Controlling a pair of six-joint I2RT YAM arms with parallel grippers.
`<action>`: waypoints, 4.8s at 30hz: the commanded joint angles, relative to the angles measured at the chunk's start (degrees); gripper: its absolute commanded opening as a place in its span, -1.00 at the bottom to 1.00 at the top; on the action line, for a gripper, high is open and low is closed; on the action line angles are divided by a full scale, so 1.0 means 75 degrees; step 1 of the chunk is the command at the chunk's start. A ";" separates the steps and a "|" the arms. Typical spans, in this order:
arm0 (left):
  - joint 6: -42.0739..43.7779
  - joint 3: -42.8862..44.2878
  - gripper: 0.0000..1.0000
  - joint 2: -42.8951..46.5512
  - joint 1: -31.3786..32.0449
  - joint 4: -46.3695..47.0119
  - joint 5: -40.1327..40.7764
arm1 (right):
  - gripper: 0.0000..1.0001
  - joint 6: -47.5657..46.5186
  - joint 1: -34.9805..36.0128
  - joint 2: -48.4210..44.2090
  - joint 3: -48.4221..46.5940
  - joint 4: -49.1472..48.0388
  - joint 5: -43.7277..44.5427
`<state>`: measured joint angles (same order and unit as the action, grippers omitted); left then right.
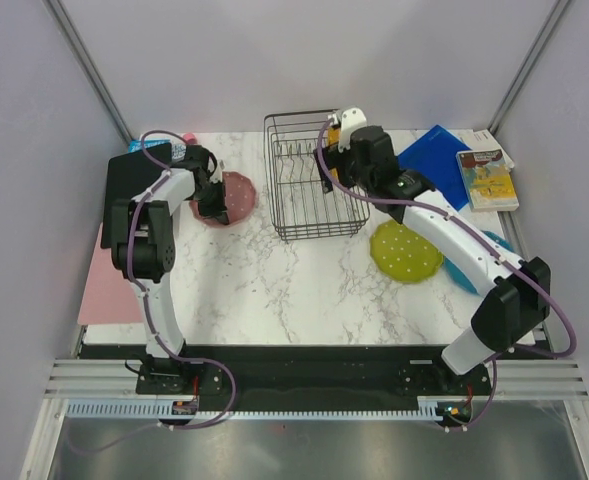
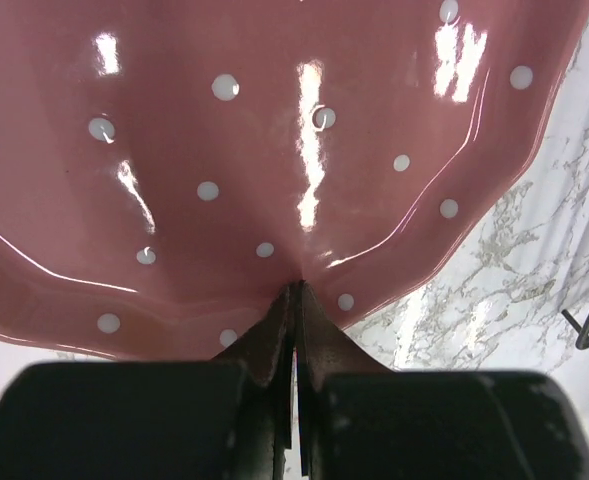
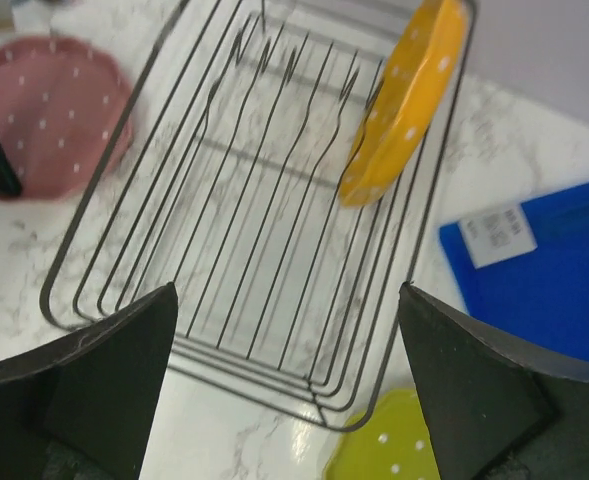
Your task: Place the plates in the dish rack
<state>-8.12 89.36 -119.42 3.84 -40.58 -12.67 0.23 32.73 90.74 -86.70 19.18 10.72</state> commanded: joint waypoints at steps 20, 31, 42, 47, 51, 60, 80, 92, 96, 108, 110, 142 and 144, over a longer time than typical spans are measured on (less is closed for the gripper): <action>-0.2219 -0.6217 -0.96 0.3441 0.1982 -0.0286 -0.2998 | 0.96 0.2219 -0.0414 -0.3121 0.5007 0.0361 -0.3492; -0.2396 -0.5012 0.10 0.6379 0.1763 0.0020 -0.1936 | 0.93 0.2944 -0.0896 -0.3462 0.6097 -0.0235 -0.5084; -0.2948 -0.5774 0.97 0.6959 -0.0429 -0.1328 0.0493 | 0.94 0.5041 0.0381 -0.2164 0.7422 -0.4113 -0.5414; -0.3393 -0.5704 0.99 0.6115 -0.0500 -0.1024 0.0634 | 0.94 0.5465 0.0909 -0.1201 0.7341 -0.5274 -0.5274; -0.3488 -0.5926 0.68 0.5587 -0.0500 -0.0895 0.0412 | 0.96 0.5839 0.1155 -0.0569 0.7224 -0.5838 -0.4761; -0.4062 -0.6839 0.29 0.4274 -0.0500 -0.0182 -0.0606 | 0.93 0.6918 0.1179 0.1048 0.7060 -0.7103 -0.4781; -0.2035 -0.7380 -0.95 0.4052 -0.0500 0.1532 -0.3522 | 0.93 0.7094 0.1659 0.1742 0.7105 -0.7877 -0.5121; -0.2069 -0.7438 -0.95 0.4168 0.0766 0.1719 -0.5273 | 0.79 0.7727 0.1777 0.1824 0.6919 -0.8252 -0.4805; -0.2081 -0.7357 -0.95 0.4168 0.0766 0.1544 -0.5203 | 0.34 0.7447 0.1777 0.1461 0.7036 -0.8055 -0.4804; -0.1590 -0.6152 0.60 0.5185 0.0579 0.0782 -0.3736 | -1.00 0.3875 0.1085 -0.0670 0.5059 -0.2649 -0.6105; -0.1438 -0.5614 0.99 0.5514 0.0532 0.0397 -0.3609 | -1.00 0.2673 0.0969 -0.1094 0.3795 -0.1462 -0.6245; -0.1660 -0.4637 0.95 0.7731 -0.0171 0.0395 0.1548 | -1.00 -0.1319 0.0792 0.4331 -0.5620 -0.3050 0.5321; -0.1671 -0.4626 0.94 0.7707 -0.0172 0.0383 0.1513 | -1.00 -0.1366 0.0781 0.4448 -0.5679 -0.3003 0.5472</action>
<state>-19.49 54.92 -62.81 2.96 -38.02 -0.54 -7.84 38.57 125.40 -123.55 4.40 46.96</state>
